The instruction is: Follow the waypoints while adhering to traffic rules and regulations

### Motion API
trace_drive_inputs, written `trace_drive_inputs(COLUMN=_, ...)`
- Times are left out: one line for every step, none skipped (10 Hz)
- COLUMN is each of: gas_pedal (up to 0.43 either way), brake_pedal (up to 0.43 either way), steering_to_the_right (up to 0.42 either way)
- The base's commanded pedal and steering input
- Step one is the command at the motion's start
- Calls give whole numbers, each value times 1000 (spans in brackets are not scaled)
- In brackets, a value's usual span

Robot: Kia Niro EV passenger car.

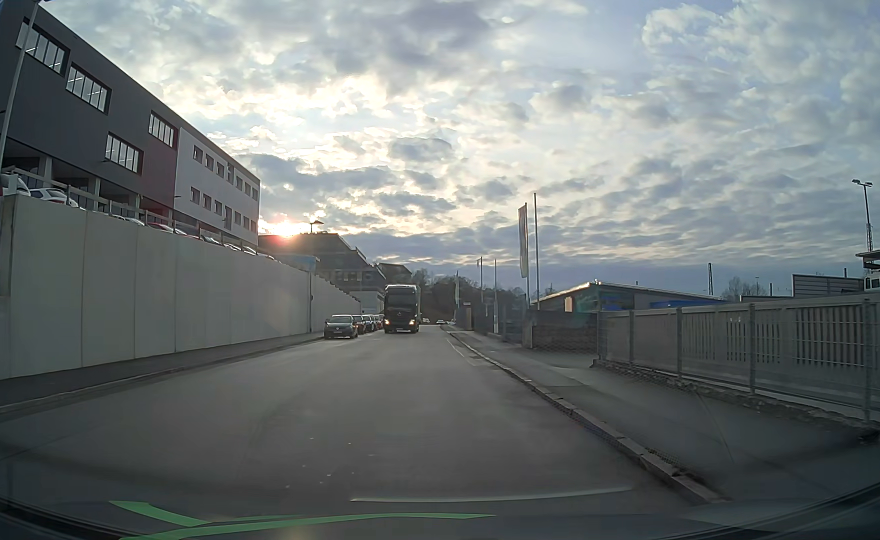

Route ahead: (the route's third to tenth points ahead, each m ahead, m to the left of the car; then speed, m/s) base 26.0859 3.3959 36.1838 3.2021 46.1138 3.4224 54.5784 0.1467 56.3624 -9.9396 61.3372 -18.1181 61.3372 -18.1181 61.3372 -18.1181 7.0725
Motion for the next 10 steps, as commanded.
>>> trace_drive_inputs(gas_pedal=0, brake_pedal=0, steering_to_the_right=0)
trace_drive_inputs(gas_pedal=0, brake_pedal=0, steering_to_the_right=-3)
trace_drive_inputs(gas_pedal=0, brake_pedal=0, steering_to_the_right=-6)
trace_drive_inputs(gas_pedal=0, brake_pedal=0, steering_to_the_right=-5)
trace_drive_inputs(gas_pedal=0, brake_pedal=0, steering_to_the_right=-5)
trace_drive_inputs(gas_pedal=0, brake_pedal=0, steering_to_the_right=-5)
trace_drive_inputs(gas_pedal=0, brake_pedal=0, steering_to_the_right=-5)
trace_drive_inputs(gas_pedal=0, brake_pedal=0, steering_to_the_right=-3)
trace_drive_inputs(gas_pedal=0, brake_pedal=0, steering_to_the_right=0)
trace_drive_inputs(gas_pedal=0, brake_pedal=0, steering_to_the_right=0)
